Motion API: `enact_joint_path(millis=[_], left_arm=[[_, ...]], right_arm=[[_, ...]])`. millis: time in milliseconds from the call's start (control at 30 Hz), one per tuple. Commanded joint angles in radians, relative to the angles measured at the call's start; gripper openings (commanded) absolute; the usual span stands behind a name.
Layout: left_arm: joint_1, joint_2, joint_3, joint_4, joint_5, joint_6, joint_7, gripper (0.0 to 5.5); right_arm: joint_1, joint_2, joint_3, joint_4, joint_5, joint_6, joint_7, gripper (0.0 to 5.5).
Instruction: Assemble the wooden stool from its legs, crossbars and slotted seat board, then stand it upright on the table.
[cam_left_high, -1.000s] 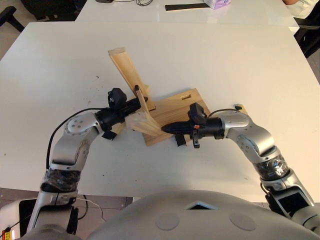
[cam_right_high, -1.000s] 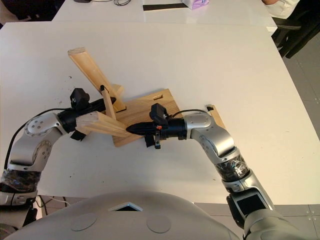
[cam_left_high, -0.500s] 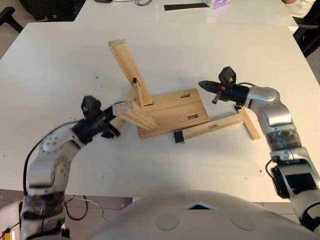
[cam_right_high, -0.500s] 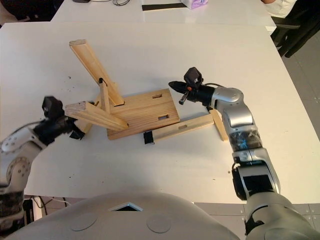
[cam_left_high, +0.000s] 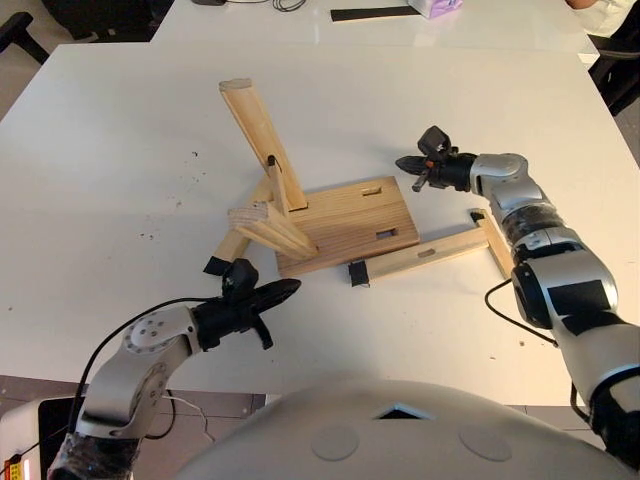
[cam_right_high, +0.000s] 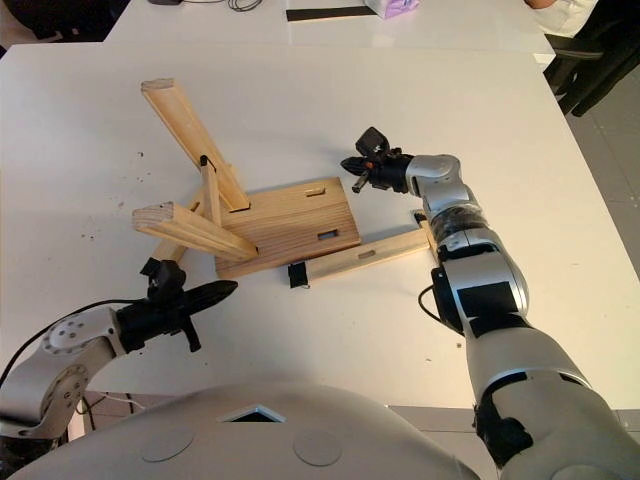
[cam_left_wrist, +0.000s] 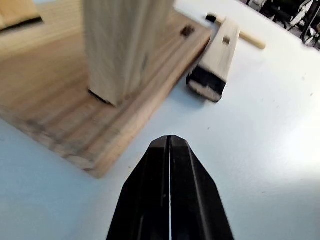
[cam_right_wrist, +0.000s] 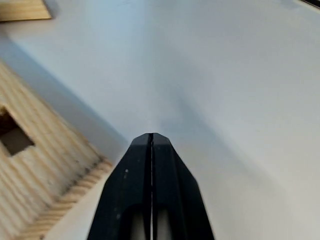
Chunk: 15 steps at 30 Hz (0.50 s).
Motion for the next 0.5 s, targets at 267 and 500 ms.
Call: enact_joint_path(millis=[267,500], left_arm=[[-0.128,-0.044,-0.060,0.145,0.113,-0.063,0.053,0.00],[-0.128,-0.078,-0.078,0.144,0.129,-0.074,0.087,0.00]], right_arm=[[-0.064,0.014,0.047,0.056,-0.098,-0.028,0.196,0.02],[-0.049,-0.001,0.085,0.052,-0.138,-0.031,0.286,0.02]])
